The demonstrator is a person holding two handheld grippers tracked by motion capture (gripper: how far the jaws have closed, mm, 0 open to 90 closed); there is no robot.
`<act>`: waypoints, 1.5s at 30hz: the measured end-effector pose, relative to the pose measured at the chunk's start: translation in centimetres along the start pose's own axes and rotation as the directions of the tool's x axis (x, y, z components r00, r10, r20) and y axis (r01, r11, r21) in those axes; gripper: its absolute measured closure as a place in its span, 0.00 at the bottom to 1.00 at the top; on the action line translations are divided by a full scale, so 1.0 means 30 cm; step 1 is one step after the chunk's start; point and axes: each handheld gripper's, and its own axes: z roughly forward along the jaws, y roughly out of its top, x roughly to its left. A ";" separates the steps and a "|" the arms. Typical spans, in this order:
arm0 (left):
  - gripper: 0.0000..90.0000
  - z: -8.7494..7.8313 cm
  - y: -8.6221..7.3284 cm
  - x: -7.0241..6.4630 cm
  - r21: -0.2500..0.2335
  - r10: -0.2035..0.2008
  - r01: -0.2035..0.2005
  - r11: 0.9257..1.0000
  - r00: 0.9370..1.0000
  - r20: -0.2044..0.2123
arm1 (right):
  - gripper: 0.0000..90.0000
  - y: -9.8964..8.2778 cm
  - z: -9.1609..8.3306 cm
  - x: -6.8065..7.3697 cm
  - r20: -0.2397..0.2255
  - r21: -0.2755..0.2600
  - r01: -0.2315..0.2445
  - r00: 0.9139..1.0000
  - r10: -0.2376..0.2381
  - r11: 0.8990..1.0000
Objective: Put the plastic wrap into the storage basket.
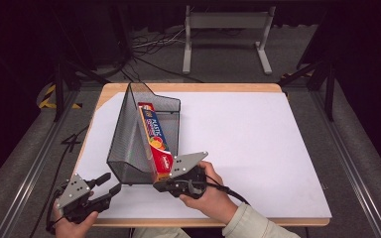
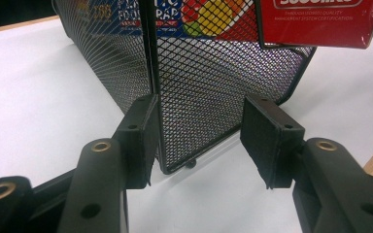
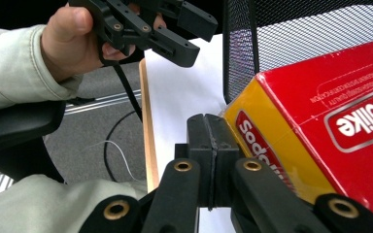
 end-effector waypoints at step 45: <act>0.32 -0.005 0.004 0.019 -0.038 -0.053 0.051 0.998 0.998 -0.033 | 0.44 -0.160 -0.571 -0.125 0.329 -0.261 -0.039 0.936 0.127 0.965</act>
